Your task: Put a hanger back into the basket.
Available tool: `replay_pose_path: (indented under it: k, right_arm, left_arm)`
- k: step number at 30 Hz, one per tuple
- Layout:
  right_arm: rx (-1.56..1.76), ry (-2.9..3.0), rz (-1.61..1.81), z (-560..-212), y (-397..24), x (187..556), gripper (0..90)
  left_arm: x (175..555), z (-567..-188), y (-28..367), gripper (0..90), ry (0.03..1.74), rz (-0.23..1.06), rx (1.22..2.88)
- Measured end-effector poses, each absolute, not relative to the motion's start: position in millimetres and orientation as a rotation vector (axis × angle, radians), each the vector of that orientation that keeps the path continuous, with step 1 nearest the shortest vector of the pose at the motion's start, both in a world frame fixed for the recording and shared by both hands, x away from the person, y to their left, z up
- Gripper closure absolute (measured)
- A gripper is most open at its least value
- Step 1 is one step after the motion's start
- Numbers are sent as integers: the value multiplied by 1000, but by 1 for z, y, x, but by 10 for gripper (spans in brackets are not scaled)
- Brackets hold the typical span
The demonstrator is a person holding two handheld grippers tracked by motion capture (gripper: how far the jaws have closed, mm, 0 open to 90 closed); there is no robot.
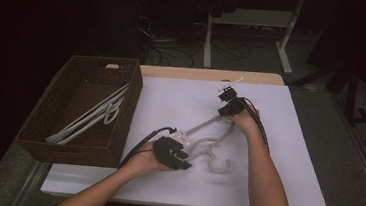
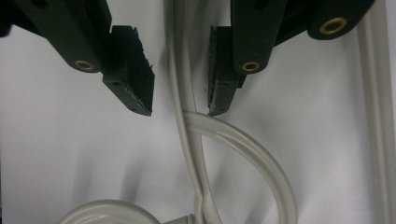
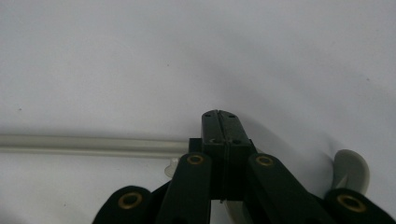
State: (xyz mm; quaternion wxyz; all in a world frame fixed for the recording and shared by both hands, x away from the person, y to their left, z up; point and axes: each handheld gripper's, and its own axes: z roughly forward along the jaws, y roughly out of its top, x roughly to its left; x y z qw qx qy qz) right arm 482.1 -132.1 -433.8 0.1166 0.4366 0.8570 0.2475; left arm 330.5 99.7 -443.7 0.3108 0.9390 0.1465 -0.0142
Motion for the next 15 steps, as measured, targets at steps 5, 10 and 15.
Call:
replay_pose_path:
  k: [5, 10, 15]
  right_arm:
    - [1275, 2515, 719, -434, -132, 483, 893]
    - [1274, 2516, 722, -434, -132, 483, 892]
    - [1280, 2513, 757, -428, -138, 481, 866]
  left_arm:
    - [332, -443, 98, 746, 390, -28, 2485]
    - [335, -441, 100, 791, 431, -61, 2460]
    - [339, -438, 104, 814, 453, -68, 2450]
